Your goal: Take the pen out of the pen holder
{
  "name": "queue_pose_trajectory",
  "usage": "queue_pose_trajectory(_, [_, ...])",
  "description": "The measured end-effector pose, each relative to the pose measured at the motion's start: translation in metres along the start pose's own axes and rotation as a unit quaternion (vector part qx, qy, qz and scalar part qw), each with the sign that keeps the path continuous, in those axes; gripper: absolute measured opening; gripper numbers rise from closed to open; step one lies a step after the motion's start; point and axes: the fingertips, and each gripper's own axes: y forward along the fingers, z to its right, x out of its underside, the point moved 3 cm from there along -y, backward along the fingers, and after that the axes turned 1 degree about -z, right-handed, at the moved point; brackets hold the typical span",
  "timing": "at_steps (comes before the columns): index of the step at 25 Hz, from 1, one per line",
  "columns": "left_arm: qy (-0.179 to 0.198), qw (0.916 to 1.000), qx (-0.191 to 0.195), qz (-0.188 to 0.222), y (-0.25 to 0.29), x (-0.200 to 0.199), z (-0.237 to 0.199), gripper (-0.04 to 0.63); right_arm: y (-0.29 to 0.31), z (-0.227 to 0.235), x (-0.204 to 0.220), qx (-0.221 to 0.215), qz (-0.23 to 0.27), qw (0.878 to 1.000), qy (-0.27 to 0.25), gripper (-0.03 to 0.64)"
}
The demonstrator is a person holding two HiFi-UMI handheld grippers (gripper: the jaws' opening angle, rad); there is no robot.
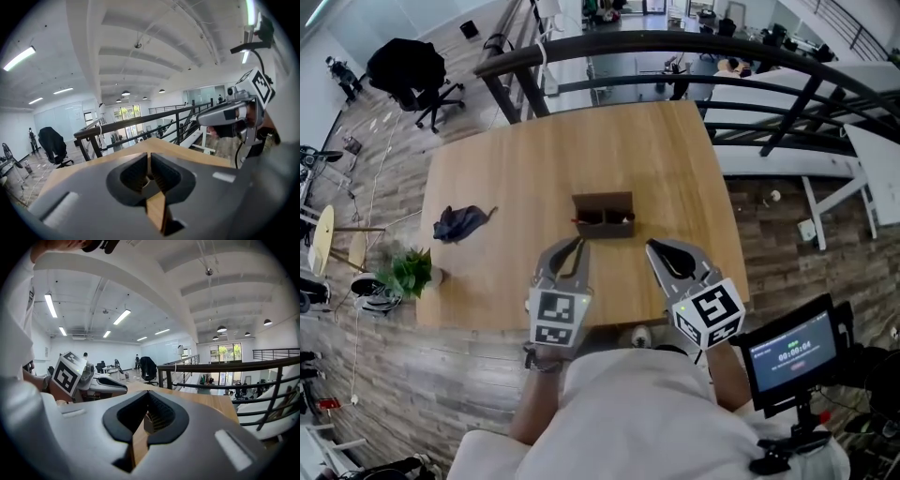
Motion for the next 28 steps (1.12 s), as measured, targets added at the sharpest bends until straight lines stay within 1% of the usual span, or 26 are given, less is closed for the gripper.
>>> queue_pose_trajectory(6, [-0.007,0.9995,0.026,-0.013,0.021,0.011,-0.015,0.028,0.025,0.003,0.002,0.005,-0.017,1.000,0.005,0.003])
queue_pose_trajectory(10, [-0.007,0.9988,0.044,-0.022,0.032,0.016,-0.022,0.057,0.038,0.004,0.001,0.009,-0.024,1.000,0.005,0.003])
queue_pose_trajectory(28, [-0.011,0.9931,0.101,-0.059,0.067,0.039,-0.036,0.067,0.067,0.012,0.011,0.029,-0.061,0.998,0.015,0.003])
